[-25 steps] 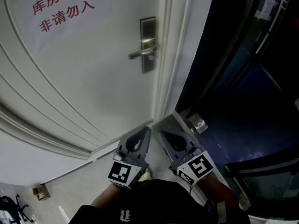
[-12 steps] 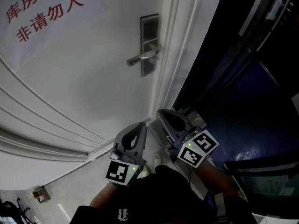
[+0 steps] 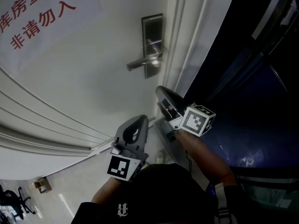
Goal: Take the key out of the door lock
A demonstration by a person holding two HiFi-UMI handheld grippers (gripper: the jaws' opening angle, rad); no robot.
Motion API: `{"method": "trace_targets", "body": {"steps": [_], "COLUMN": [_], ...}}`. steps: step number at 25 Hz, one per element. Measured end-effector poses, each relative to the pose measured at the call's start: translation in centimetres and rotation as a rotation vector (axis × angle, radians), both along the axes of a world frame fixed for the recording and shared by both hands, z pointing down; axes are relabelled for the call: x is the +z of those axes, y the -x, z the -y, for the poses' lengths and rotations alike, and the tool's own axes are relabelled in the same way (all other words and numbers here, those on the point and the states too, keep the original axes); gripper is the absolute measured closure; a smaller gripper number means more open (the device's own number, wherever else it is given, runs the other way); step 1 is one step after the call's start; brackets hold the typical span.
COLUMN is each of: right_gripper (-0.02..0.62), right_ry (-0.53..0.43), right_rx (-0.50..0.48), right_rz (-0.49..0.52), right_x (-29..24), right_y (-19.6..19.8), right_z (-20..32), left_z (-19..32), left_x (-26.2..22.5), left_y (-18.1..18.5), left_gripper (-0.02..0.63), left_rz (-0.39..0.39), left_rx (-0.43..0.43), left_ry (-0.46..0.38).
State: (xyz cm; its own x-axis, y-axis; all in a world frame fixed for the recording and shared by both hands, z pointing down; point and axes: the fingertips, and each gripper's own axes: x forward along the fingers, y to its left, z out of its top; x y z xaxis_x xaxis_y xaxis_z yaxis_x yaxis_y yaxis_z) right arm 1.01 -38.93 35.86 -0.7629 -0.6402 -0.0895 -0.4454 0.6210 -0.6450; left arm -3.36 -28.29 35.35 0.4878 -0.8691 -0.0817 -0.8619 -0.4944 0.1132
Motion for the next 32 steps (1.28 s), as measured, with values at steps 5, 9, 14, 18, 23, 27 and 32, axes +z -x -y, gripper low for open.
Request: {"method": "trace_targets", "body": {"steps": [5, 9, 14, 18, 23, 27, 32], "right_gripper": [0.578, 0.550, 0.505, 0.502, 0.503, 0.505, 0.556], "right_ry": [0.240, 0.383, 0.477, 0.495, 0.498, 0.510, 0.525], "right_rx": [0.081, 0.142, 0.112, 0.104, 0.105, 0.106, 0.105], "right_rz": [0.227, 0.370, 0.495, 0.534, 0.532, 0.524, 0.540], "right_x": [2.4, 4.2, 5.3, 5.2, 5.0, 4.9, 4.5], "right_y": [-1.5, -2.5, -1.2, -0.5, -0.1, 0.3, 0.6], "right_z": [5.2, 8.4, 11.0, 11.9, 12.8, 13.1, 13.3], "left_z": [1.1, 1.8, 2.6, 2.8, 3.0, 3.0, 2.9], "left_x": [0.5, 0.6, 1.0, 1.1, 1.2, 1.1, 1.1], "left_y": [0.2, 0.4, 0.6, 0.7, 0.7, 0.8, 1.0], "left_gripper": [0.600, 0.600, 0.600, 0.600, 0.600, 0.600, 0.600], "left_rz": [0.005, 0.009, 0.018, 0.021, 0.024, 0.021, 0.020], "left_rx": [-0.031, -0.049, -0.062, -0.070, -0.071, -0.076, -0.082], "left_ry": [0.019, 0.028, 0.044, 0.046, 0.050, 0.052, 0.051]}}
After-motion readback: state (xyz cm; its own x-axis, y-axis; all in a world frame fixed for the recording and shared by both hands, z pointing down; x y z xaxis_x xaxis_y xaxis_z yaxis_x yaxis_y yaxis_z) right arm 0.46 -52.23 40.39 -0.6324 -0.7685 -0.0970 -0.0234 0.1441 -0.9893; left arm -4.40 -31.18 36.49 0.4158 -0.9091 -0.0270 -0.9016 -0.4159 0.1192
